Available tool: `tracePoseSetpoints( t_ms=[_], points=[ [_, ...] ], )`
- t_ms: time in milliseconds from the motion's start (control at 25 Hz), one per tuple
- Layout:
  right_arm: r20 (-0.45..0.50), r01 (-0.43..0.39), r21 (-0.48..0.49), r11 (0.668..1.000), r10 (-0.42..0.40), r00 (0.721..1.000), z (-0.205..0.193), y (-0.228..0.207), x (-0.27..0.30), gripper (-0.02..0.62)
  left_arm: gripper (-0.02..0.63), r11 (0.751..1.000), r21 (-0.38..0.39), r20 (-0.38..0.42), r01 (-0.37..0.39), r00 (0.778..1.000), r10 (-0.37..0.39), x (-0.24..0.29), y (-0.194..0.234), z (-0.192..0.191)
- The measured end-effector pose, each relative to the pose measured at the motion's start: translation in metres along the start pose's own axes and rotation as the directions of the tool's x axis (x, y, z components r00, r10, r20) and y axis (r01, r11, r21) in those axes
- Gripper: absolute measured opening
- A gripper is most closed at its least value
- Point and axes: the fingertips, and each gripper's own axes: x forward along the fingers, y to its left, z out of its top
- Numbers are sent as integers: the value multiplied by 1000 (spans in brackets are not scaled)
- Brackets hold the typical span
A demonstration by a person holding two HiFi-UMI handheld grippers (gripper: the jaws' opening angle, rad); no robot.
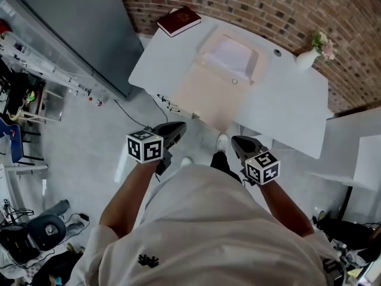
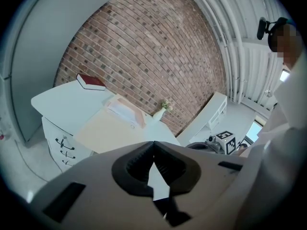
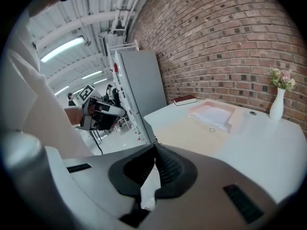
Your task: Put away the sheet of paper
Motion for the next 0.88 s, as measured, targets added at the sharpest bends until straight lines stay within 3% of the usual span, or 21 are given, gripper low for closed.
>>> tracePoseSetpoints(
  t_ms=[600, 880],
  points=[
    [17, 36, -15, 999, -35, 999, -12, 40, -16, 28, 25, 995, 69, -25, 68, 997, -67, -28, -29, -21],
    [6, 25, -34, 999, -25, 1000, -14, 49, -15, 28, 25, 995, 70, -20, 64, 998, -63, -37, -31, -27]
  ],
)
